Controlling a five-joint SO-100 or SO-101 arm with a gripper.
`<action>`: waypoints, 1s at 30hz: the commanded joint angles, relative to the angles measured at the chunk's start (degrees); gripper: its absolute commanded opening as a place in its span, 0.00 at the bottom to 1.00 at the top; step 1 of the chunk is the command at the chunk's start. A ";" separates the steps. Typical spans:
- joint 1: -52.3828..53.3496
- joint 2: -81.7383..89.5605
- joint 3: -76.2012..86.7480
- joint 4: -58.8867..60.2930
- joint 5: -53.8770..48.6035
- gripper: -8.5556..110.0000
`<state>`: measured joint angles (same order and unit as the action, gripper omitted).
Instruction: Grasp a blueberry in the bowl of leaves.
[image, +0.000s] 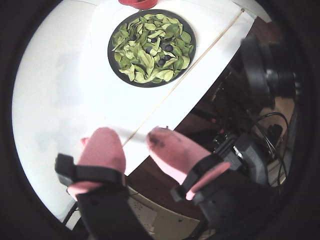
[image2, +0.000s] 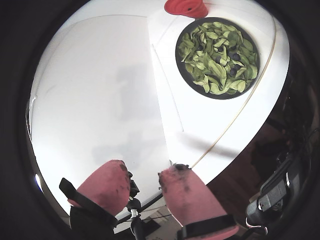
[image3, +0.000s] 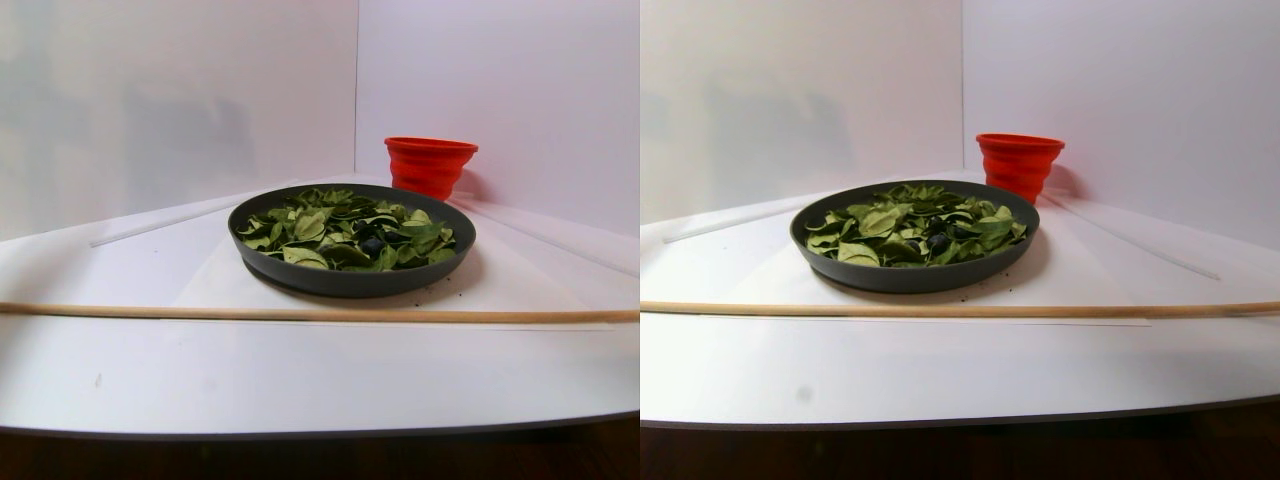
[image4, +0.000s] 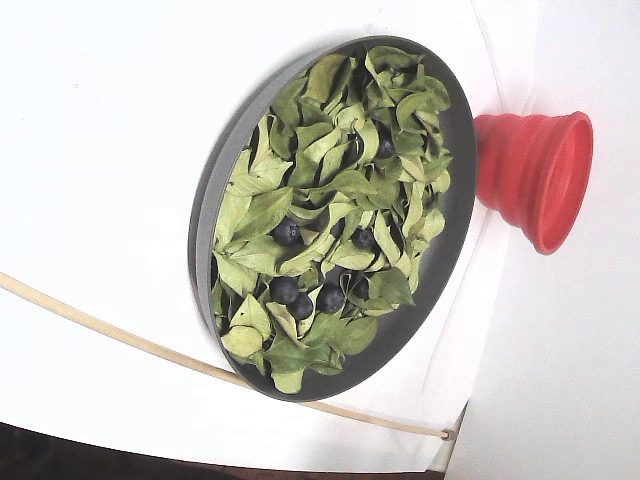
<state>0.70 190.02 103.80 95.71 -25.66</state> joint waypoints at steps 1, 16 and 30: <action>0.18 0.26 -0.26 -1.32 0.18 0.17; 0.00 -0.26 -2.46 -1.32 3.87 0.18; -0.35 -0.35 -4.22 0.09 5.36 0.18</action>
<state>0.70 190.20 103.54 95.54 -21.01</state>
